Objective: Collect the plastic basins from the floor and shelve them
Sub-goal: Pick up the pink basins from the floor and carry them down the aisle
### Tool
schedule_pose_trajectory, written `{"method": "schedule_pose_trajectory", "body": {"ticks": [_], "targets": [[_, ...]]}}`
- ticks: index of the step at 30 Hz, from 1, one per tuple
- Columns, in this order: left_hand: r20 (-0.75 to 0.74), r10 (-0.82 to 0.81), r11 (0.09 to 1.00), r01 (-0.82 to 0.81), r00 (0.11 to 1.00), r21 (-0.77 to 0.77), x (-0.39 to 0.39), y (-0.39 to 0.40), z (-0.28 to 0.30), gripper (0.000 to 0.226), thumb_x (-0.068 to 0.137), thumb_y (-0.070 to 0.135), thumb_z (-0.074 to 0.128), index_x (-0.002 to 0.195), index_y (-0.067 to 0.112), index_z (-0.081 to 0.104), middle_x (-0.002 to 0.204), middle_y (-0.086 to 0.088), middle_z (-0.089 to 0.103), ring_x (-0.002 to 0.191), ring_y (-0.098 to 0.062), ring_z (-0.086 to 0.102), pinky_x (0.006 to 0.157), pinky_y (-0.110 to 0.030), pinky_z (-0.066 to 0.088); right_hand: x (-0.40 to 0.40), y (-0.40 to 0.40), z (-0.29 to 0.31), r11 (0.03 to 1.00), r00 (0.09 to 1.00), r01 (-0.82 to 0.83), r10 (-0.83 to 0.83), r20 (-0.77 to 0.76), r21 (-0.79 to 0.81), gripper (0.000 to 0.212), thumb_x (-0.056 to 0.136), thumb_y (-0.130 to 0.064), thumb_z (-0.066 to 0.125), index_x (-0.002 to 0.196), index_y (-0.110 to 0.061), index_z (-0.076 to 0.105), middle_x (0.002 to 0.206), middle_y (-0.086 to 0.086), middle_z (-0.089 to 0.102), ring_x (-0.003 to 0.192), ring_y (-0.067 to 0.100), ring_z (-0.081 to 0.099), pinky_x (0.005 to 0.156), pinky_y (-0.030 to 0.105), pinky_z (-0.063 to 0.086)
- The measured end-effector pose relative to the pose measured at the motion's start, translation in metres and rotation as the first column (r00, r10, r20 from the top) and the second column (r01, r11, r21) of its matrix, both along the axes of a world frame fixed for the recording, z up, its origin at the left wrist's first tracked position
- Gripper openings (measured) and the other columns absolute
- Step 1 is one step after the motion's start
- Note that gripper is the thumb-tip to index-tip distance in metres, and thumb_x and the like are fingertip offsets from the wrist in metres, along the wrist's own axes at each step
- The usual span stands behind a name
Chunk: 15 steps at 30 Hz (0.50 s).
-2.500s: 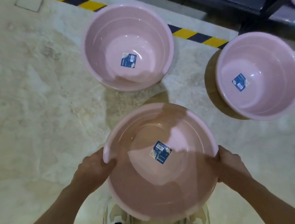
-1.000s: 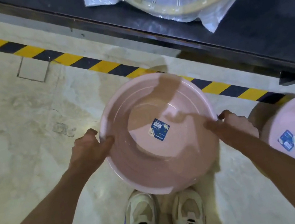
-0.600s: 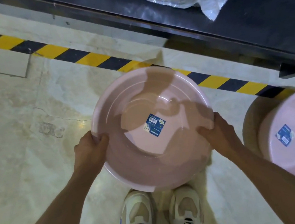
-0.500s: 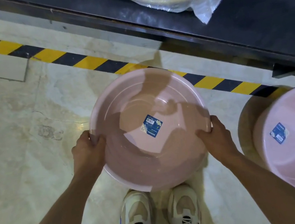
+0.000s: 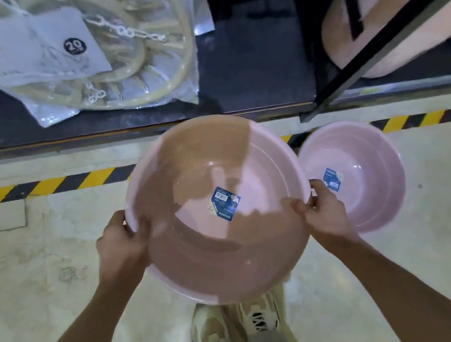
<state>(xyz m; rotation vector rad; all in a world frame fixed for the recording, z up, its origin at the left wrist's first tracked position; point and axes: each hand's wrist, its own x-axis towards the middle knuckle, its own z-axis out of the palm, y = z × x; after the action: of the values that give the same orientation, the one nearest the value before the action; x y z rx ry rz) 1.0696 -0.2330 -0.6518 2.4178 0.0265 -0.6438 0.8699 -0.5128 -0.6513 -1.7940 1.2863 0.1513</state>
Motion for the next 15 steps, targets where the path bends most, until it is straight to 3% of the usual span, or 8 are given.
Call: {"method": "schedule_pose_trajectory", "body": {"ticks": [2,5,9,12,15], "targets": [[0.023,-0.118,0.993,0.118,0.993,0.010,-0.003,-0.032,0.020,0.023,0.091,0.035,0.061,0.079,0.016,0.057,0.061,-0.004,0.063,0.063,-0.026,0.058,0.054,-0.033,0.039,-0.025,-0.019,0.025,0.997,0.996,0.081,-0.081,0.024,0.001,0.023,0.090,-0.035,0.070,0.109,-0.032,0.057,0.073,-0.002,0.072,0.068,0.014,0.070,0.065,0.031,0.054],[0.007,-0.254,0.967,0.253,0.967,0.029,-0.014,-0.082,0.050,0.025,0.092,0.035,0.063,0.076,0.016,0.057,0.064,0.000,0.065,0.063,-0.018,0.056,0.054,-0.027,0.038,-0.068,-0.041,0.065,0.982,0.982,0.187,-0.186,0.032,-0.023,0.027,0.090,-0.033,0.072,0.111,-0.029,0.055,0.072,0.002,0.070,0.060,0.007,0.068,0.058,0.020,0.050],[-0.059,-0.434,0.900,0.436,0.899,0.019,-0.043,-0.146,0.087,0.015,0.092,0.036,0.065,0.085,0.024,0.061,0.071,0.007,0.069,0.074,-0.028,0.064,0.064,-0.039,0.047,-0.135,-0.069,0.107,0.943,0.943,0.332,-0.331,0.028,-0.037,0.025,0.092,-0.030,0.069,0.114,-0.026,0.058,0.075,0.005,0.072,0.067,0.019,0.071,0.062,0.033,0.058],[-0.089,-0.529,0.848,0.530,0.844,-0.016,-0.072,-0.194,0.104,0.012,0.091,0.030,0.068,0.085,0.022,0.062,0.069,0.001,0.073,0.065,-0.028,0.070,0.064,-0.044,0.058,-0.184,-0.093,0.124,0.911,0.913,0.407,-0.406,0.036,-0.068,0.020,0.093,-0.026,0.068,0.111,-0.025,0.059,0.065,0.002,0.068,0.051,0.010,0.065,0.047,0.017,0.046],[-0.099,-0.574,0.816,0.578,0.813,0.017,-0.100,-0.236,0.108,0.013,0.092,0.029,0.066,0.083,0.021,0.060,0.057,0.002,0.070,0.062,-0.021,0.068,0.055,-0.035,0.052,-0.220,-0.117,0.125,0.880,0.881,0.473,-0.472,0.036,-0.043,0.022,0.094,-0.028,0.067,0.113,-0.026,0.056,0.066,0.006,0.067,0.055,0.017,0.066,0.049,0.022,0.047]]}}
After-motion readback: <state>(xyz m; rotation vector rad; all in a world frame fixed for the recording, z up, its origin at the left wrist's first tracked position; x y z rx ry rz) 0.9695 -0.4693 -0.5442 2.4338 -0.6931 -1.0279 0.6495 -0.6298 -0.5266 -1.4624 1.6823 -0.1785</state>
